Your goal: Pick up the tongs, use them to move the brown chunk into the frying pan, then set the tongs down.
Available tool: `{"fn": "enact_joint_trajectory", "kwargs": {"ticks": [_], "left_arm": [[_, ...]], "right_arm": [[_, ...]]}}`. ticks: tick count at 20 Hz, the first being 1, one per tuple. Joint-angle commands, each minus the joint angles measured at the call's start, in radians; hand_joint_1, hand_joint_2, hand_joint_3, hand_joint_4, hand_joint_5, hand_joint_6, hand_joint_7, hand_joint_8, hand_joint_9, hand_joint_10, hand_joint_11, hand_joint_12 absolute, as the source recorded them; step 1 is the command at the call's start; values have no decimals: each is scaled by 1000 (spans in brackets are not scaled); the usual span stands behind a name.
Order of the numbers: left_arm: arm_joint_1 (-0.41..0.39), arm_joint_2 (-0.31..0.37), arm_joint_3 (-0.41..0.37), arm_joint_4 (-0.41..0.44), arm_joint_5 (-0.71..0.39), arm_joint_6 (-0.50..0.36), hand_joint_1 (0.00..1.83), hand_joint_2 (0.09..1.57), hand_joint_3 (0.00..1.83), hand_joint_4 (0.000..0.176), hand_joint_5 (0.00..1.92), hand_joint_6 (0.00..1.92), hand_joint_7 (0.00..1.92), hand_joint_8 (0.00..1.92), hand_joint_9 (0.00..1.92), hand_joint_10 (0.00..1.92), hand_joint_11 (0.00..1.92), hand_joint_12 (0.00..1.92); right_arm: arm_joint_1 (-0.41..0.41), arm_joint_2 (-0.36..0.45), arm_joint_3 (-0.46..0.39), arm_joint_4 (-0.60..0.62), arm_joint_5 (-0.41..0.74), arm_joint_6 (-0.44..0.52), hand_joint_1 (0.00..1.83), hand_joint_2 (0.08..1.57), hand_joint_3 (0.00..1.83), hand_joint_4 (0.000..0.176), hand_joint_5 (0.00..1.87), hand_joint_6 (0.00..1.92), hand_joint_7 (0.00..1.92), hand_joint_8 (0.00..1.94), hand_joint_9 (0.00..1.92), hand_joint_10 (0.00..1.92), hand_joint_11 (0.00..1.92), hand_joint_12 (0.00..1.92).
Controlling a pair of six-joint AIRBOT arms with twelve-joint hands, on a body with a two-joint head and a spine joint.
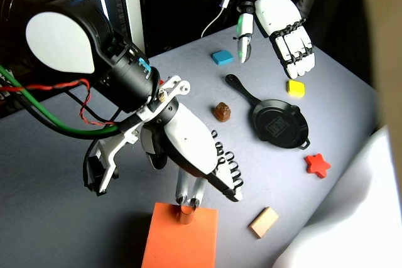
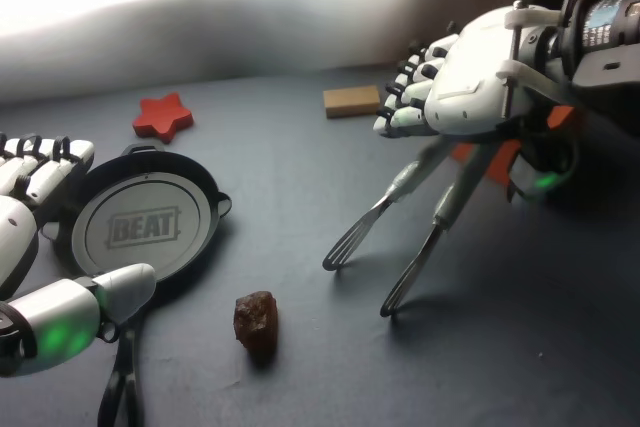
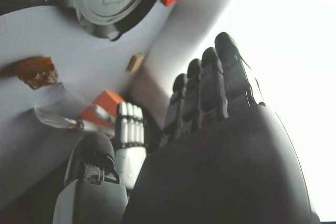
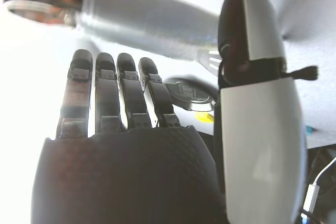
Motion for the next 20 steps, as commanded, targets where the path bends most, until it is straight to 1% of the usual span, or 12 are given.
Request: {"fn": "enact_joint_trajectory", "kwargs": {"ticks": [1, 4, 7, 9, 11, 13, 14, 18, 19, 20], "left_arm": [[-4, 5, 5, 37, -106, 2, 0, 1203, 1, 0, 54, 2, 91, 1, 92, 5, 0, 404], [-3, 2, 6, 39, -115, -2, 0, 1209, 3, 0, 52, 6, 89, 3, 88, 3, 0, 370], [0, -6, 5, 41, -143, -3, 0, 1204, 0, 2, 56, 4, 97, 2, 92, 2, 0, 410], [8, -7, 5, 39, -143, -10, 0, 1204, 0, 0, 55, 2, 92, 0, 85, 1, 0, 396], [14, -8, 4, 28, -144, -20, 0, 1201, 0, 0, 69, 3, 119, 6, 111, 8, 0, 428], [26, -8, 4, 25, -150, -38, 0, 1200, 0, 0, 59, 4, 108, 4, 103, 3, 0, 412], [32, -8, 4, 24, -156, -48, 0, 1206, 1, 0, 61, 3, 102, 1, 94, 2, 0, 385], [43, -9, 3, 15, -170, -61, 0, 1204, 1, 0, 60, 2, 101, 1, 90, 1, 0, 381], [45, -9, 3, 14, -170, -63, 0, 1207, 1, 0, 48, 2, 87, 2, 78, 2, 0, 334], [47, -9, 3, 14, -170, -65, 0, 1202, 0, 0, 49, 2, 100, 5, 95, 7, 0, 380]], "right_arm": [[15, 6, 1, -24, 66, 0, 1057, 907, 0, 0, 0, 0, 0, 0, 0, 0, 0, 0], [14, 5, 1, -25, 67, 0, 1073, 918, 0, 0, 0, 0, 0, 0, 0, 0, 0, 0], [5, 1, 2, -52, 79, 0, 1036, 917, 0, 0, 0, 0, 0, 0, 0, 0, 0, 0], [0, -4, 5, -60, 88, 1, 1048, 915, 0, 0, 0, 0, 0, 0, 0, 0, 0, 0], [-3, -19, 22, -60, 90, 6, 1036, 902, 0, 0, 0, 0, 0, 0, 0, 0, 0, 0], [-7, -38, 42, -60, 103, 5, 1036, 927, 0, 0, 0, 0, 0, 0, 0, 0, 0, 0], [-10, -48, 53, -60, 102, 6, 1032, 921, 0, 0, 0, 0, 0, 0, 0, 0, 0, 0], [-35, -72, 68, -60, 109, 7, 1038, 896, 0, 0, 0, 0, 0, 0, 0, 0, 0, 0], [-41, -79, 72, -60, 114, 8, 1063, 923, 0, 0, 0, 0, 0, 0, 0, 0, 0, 0], [-44, -85, 78, -60, 117, 9, 1042, 892, 0, 0, 0, 0, 0, 0, 0, 0, 0, 0]]}}
